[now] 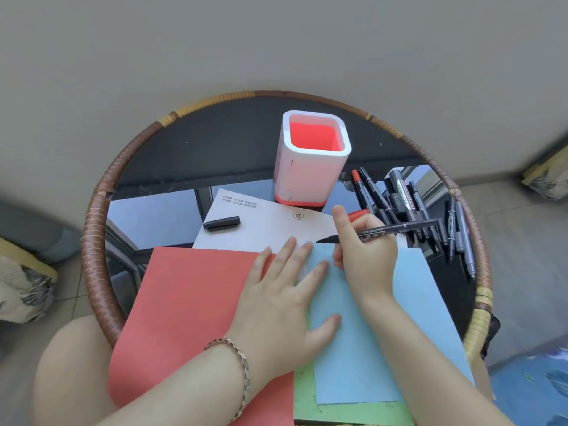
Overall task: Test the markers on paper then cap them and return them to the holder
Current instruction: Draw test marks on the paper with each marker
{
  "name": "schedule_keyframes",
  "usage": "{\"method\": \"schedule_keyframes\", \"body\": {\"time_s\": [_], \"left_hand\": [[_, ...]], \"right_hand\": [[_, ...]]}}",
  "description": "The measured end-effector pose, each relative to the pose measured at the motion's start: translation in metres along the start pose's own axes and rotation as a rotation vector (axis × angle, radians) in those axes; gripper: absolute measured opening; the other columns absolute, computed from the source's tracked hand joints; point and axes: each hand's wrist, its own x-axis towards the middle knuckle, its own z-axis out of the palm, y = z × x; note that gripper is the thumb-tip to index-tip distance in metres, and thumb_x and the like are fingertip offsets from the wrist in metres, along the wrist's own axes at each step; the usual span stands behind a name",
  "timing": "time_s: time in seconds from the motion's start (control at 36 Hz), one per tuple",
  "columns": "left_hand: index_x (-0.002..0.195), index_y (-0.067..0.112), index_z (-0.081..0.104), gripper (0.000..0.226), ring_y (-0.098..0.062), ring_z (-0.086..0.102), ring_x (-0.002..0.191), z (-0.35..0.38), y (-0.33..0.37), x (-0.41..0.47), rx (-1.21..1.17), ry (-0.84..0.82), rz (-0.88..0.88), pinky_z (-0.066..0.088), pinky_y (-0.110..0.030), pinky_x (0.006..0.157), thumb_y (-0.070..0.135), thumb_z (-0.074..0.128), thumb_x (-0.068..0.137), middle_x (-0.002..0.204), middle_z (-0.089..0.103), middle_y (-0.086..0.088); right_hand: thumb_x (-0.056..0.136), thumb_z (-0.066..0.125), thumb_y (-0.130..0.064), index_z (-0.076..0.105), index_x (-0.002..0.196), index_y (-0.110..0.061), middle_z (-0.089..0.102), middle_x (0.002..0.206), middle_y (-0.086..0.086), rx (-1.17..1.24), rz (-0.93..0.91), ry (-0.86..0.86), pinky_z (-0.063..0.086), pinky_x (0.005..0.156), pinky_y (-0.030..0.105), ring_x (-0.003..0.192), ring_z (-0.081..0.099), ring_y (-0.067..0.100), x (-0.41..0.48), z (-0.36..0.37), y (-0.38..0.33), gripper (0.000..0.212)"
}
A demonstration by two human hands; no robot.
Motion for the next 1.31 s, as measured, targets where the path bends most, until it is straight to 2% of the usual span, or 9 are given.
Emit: {"method": "schedule_keyframes", "body": {"time_s": [0.14,0.25,0.36,0.44,0.53,0.67,0.92,1.06,1.31], "left_hand": [[0.138,0.032,0.035,0.074,-0.016,0.006,0.141,0.0009,-0.0017,0.0007,-0.002,0.002,-0.022,-0.006,-0.036,0.110,0.065,0.027,0.072,0.152,0.018,0.003],[0.139,0.038,0.027,0.073,-0.011,-0.003,0.141,0.0015,-0.0030,0.0009,0.005,0.004,-0.028,-0.012,-0.034,0.110,0.068,0.027,0.072,0.154,0.010,0.007],[0.139,0.041,0.024,0.073,-0.009,-0.008,0.140,0.0016,-0.0042,0.0007,0.007,-0.002,-0.039,-0.014,-0.033,0.110,0.069,0.030,0.072,0.154,0.005,0.008],[0.138,0.041,0.026,0.072,-0.008,-0.006,0.140,0.0016,-0.0042,0.0009,0.001,0.003,-0.043,-0.013,-0.033,0.110,0.069,0.032,0.071,0.154,0.006,0.008],[0.138,0.041,0.027,0.072,-0.008,-0.005,0.140,0.0017,-0.0038,0.0009,0.001,0.007,-0.045,-0.011,-0.033,0.111,0.069,0.032,0.071,0.154,0.007,0.008],[0.137,0.041,0.028,0.072,-0.008,-0.005,0.140,0.0009,-0.0035,0.0015,-0.008,0.006,-0.048,-0.011,-0.034,0.111,0.068,0.034,0.071,0.154,0.008,0.007],[0.137,0.040,0.029,0.072,-0.009,-0.002,0.141,-0.0006,-0.0027,0.0016,-0.012,0.003,-0.049,-0.010,-0.034,0.111,0.067,0.035,0.071,0.154,0.012,0.006],[0.137,0.040,0.029,0.072,-0.010,-0.002,0.141,-0.0004,-0.0032,0.0019,-0.003,0.005,-0.043,-0.011,-0.034,0.110,0.067,0.035,0.071,0.154,0.013,0.006],[0.135,0.037,0.036,0.071,-0.011,0.003,0.141,-0.0007,-0.0030,0.0031,-0.019,0.003,-0.045,-0.007,-0.036,0.112,0.066,0.038,0.071,0.153,0.017,0.004]], "right_hand": [[0.082,0.062,-0.019,0.038,0.050,-0.015,0.048,0.034,0.000,-0.058,-0.036,0.022,0.039,0.047,0.023,0.033,0.047,0.012,0.0011,-0.0013,0.0057,0.041],[0.080,0.057,-0.010,0.035,0.049,-0.015,0.047,0.044,0.013,-0.112,-0.071,0.030,0.037,0.041,0.018,0.032,0.045,0.008,0.0011,0.0001,0.0052,0.039],[0.079,0.056,-0.006,0.036,0.049,-0.013,0.048,0.050,0.026,-0.108,-0.103,0.028,0.035,0.039,0.011,0.035,0.043,0.012,-0.0003,0.0005,0.0024,0.037],[0.079,0.056,-0.004,0.037,0.051,-0.009,0.049,0.049,0.021,-0.119,-0.116,0.003,0.037,0.043,0.013,0.035,0.044,0.011,0.0001,0.0015,0.0024,0.035],[0.079,0.056,-0.005,0.036,0.051,-0.010,0.048,0.043,0.011,-0.145,-0.119,-0.009,0.040,0.050,0.023,0.036,0.045,0.009,0.0018,0.0031,0.0036,0.035],[0.075,0.055,-0.009,0.034,0.051,-0.008,0.045,0.046,0.015,-0.144,-0.138,0.008,0.041,0.057,0.033,0.052,0.049,0.040,0.0034,0.0047,0.0042,0.032],[0.070,0.052,-0.017,0.034,0.048,-0.011,0.045,0.043,0.012,-0.179,-0.177,0.007,0.042,0.058,0.033,0.052,0.047,0.036,0.0034,0.0070,0.0049,0.029],[0.068,0.053,-0.018,0.033,0.049,-0.011,0.039,0.041,-0.002,-0.216,-0.182,0.000,0.041,0.057,0.032,0.052,0.050,0.038,0.0040,0.0080,0.0056,0.029],[0.069,0.052,-0.017,0.032,0.049,-0.014,0.041,0.046,0.001,-0.208,-0.173,0.040,0.044,0.058,0.037,0.054,0.053,0.040,0.0049,0.0071,0.0049,0.029]]}}
